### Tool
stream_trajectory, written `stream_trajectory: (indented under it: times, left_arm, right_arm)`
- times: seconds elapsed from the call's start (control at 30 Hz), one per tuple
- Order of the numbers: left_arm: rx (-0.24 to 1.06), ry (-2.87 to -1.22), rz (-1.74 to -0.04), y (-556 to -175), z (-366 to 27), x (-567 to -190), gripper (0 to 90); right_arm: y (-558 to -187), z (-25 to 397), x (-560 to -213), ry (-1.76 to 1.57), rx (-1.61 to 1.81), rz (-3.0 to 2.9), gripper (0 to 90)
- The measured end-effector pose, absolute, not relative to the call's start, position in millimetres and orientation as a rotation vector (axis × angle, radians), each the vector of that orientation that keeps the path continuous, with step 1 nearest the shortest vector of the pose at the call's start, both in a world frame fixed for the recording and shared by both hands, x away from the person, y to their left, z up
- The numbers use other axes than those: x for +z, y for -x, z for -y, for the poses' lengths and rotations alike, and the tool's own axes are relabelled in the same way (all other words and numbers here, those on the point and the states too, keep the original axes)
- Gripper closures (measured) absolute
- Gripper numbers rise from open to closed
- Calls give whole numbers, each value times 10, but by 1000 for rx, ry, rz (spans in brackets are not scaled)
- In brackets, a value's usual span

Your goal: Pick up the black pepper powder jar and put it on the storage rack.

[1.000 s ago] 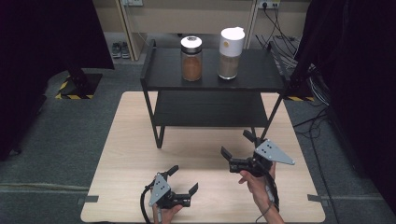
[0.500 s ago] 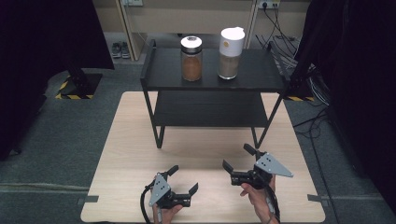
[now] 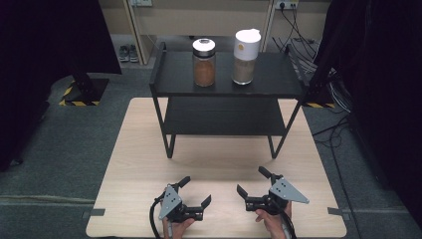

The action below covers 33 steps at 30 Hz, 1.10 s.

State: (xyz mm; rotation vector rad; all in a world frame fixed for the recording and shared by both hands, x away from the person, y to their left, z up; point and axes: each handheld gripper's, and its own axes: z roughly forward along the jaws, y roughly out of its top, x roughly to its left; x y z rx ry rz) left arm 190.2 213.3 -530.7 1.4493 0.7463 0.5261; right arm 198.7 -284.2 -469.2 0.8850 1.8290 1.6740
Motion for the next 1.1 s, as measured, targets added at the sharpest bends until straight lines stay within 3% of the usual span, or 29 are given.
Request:
stream_trajectory:
  times: [1.1]
  left_arm:
    - [522,-1441,-745,-1904,-2146,-5320,13]
  right_arm:
    - [-1925,2846,-5071,-887,1687,-1836,4]
